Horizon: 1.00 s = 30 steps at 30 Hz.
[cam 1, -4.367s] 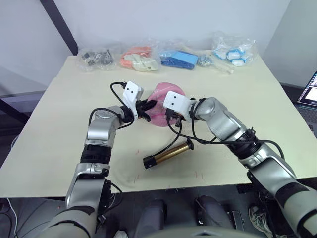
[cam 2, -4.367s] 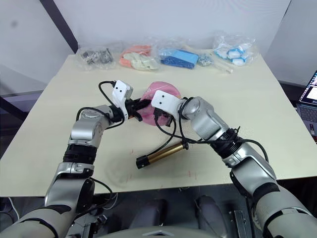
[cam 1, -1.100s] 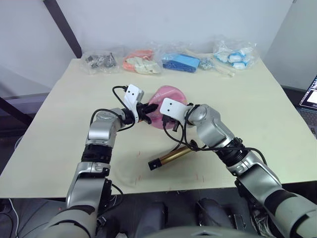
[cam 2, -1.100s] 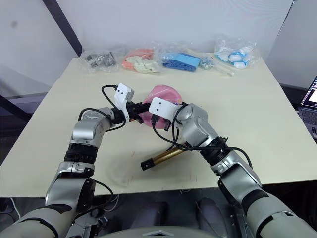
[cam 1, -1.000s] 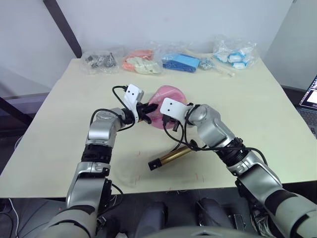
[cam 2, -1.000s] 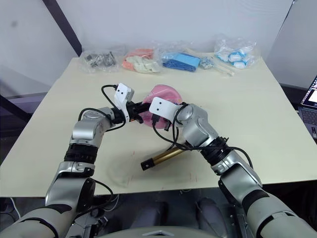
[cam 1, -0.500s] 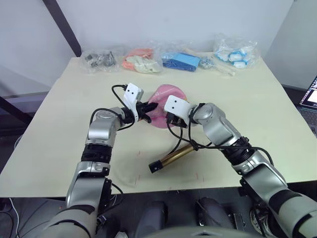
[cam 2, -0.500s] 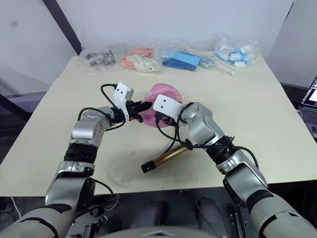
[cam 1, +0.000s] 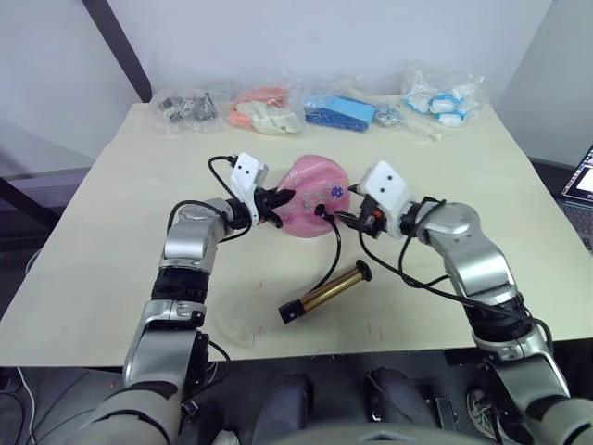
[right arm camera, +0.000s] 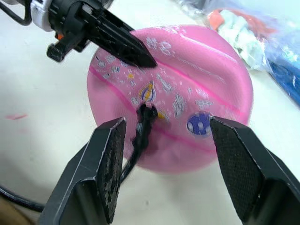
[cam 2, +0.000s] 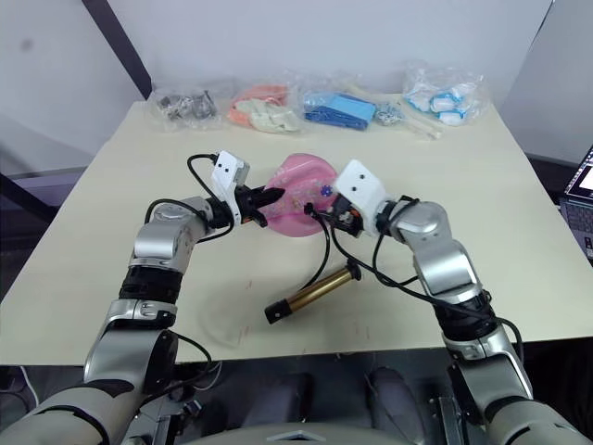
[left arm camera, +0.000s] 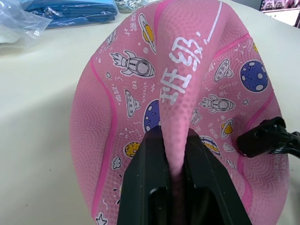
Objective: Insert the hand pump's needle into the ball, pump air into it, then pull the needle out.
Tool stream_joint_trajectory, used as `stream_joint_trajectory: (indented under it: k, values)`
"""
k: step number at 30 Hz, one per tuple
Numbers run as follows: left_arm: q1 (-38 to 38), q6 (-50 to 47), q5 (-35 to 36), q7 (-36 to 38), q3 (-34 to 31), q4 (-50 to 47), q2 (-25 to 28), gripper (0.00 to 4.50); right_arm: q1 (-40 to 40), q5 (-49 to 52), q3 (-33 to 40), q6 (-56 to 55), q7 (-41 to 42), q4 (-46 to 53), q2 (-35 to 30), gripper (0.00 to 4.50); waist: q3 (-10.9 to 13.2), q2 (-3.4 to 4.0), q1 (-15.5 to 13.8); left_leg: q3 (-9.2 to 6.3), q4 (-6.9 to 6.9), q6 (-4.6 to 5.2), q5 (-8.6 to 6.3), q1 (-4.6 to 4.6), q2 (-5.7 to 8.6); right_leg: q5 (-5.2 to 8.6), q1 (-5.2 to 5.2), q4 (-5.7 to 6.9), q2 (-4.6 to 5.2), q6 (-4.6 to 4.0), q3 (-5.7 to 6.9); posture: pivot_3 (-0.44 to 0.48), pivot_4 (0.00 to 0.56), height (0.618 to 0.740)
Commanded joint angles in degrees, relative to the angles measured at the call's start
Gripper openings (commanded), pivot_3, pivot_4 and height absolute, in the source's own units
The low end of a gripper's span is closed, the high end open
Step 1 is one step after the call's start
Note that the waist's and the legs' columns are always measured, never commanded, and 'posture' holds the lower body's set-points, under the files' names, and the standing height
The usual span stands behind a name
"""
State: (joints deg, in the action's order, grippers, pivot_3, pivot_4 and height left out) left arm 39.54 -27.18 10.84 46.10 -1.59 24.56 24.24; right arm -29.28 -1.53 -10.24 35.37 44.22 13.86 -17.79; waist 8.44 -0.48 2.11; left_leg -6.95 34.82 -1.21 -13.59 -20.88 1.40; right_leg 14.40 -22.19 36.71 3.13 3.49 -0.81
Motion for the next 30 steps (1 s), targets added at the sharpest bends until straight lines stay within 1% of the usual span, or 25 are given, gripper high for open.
stream_joint_trajectory:
  k: [1,4,5,6,7,8,9,11,13,19,24,30]
  values:
    - [-2.59,-2.53,-2.05,-0.75,2.91,4.81,-0.35,0.00,4.16,3.24,3.93,-5.85,0.49,3.47,-2.64,2.94,0.07,-0.06,-0.07,0.03,0.00,0.00,0.00,0.00,0.00,0.00,0.00,0.00,0.00,0.00,-0.01,0.000,0.150,0.740]
    - [-2.49,-2.61,-2.01,-0.78,2.81,4.60,-0.28,0.00,7.61,5.75,5.87,-7.05,0.95,4.68,-4.80,2.94,0.21,-0.16,-0.18,0.06,0.01,0.00,0.00,-0.02,0.00,0.00,0.00,-0.01,0.01,0.00,0.00,0.000,0.150,0.740]
    - [-2.55,-2.61,-2.03,-0.80,2.84,4.32,-0.24,0.00,9.02,7.28,7.10,-9.00,1.49,4.83,-5.26,2.94,0.28,-0.16,-0.18,0.07,0.01,0.00,0.00,-0.03,0.00,0.00,0.00,-0.01,0.01,0.00,0.00,0.000,0.150,0.740]
    - [-2.59,-2.61,-2.04,-0.81,2.86,4.13,-0.21,0.00,9.96,8.47,7.88,-10.56,1.78,4.85,-5.63,3.47,0.29,-0.16,-0.18,0.07,0.03,0.00,0.00,-0.02,-0.01,0.00,0.00,-0.01,0.02,0.01,-0.03,0.000,0.150,0.740]
    - [-2.62,-2.99,-1.77,-0.88,2.72,3.46,-0.31,0.00,11.69,9.89,8.96,-11.98,2.83,5.28,-6.49,3.81,0.30,-0.18,-0.20,0.08,0.04,0.00,0.00,-0.01,-0.01,0.00,0.00,-0.01,0.02,0.01,-0.03,0.000,0.150,0.740]
    - [-2.61,-3.43,-1.56,-0.92,2.73,2.57,-0.40,0.00,14.34,12.49,11.81,-13.43,4.04,5.93,-7.12,4.35,0.31,-0.19,-0.24,0.09,0.04,0.00,0.00,-0.02,-0.01,0.00,0.00,-0.01,0.02,0.01,-0.01,0.000,0.150,0.740]
    - [-2.60,-3.75,-1.43,-0.95,2.73,1.96,-0.47,0.00,16.11,14.28,13.67,-14.27,4.76,6.35,-7.61,4.44,0.32,-0.21,-0.33,0.08,0.04,0.00,0.00,-0.02,-0.02,0.00,0.01,-0.01,0.01,0.01,0.01,0.000,0.150,0.740]
    - [-2.49,-3.88,-1.45,-1.05,2.66,1.65,-0.38,0.00,19.14,17.80,17.70,-16.69,6.00,6.39,-8.59,4.44,0.40,-0.29,-0.62,0.05,0.03,0.00,0.00,-0.08,-0.03,0.00,0.03,-0.07,0.01,0.01,0.06,0.000,0.150,0.740]
    - [-2.51,-3.85,-1.55,-1.03,2.62,1.68,-0.22,0.00,20.44,20.60,19.88,-17.58,6.65,6.34,-9.41,4.44,0.49,-0.30,-0.77,0.10,0.04,0.00,0.00,-0.15,-0.02,0.00,0.03,-0.15,0.02,0.01,0.03,0.000,0.150,0.740]
    - [-2.53,-3.78,-1.40,-0.49,2.79,1.24,0.06,0.00,23.89,26.02,23.26,-17.77,8.89,7.51,-13.31,4.44,0.67,-0.29,-1.10,0.15,0.06,0.01,-0.01,-0.11,-0.08,0.00,0.03,-0.15,-0.01,0.02,0.05,0.000,0.150,0.740]
    - [-2.37,-3.09,-1.06,-0.58,2.32,1.21,-0.04,0.00,26.21,27.12,23.50,-19.37,9.11,8.21,-14.82,4.44,0.79,-0.34,-1.21,0.22,0.05,0.01,-0.01,-0.15,-0.07,0.00,0.02,-0.17,0.01,0.01,0.01,0.000,0.150,0.740]
    - [-2.43,-0.99,-0.17,-1.23,0.89,0.90,-0.49,0.00,27.03,27.69,22.32,-20.96,9.19,8.51,-14.85,4.44,0.90,-0.38,-1.30,0.21,0.06,0.01,-0.01,-0.16,-0.07,0.00,0.02,-0.18,0.01,0.02,0.01,0.000,0.150,0.740]
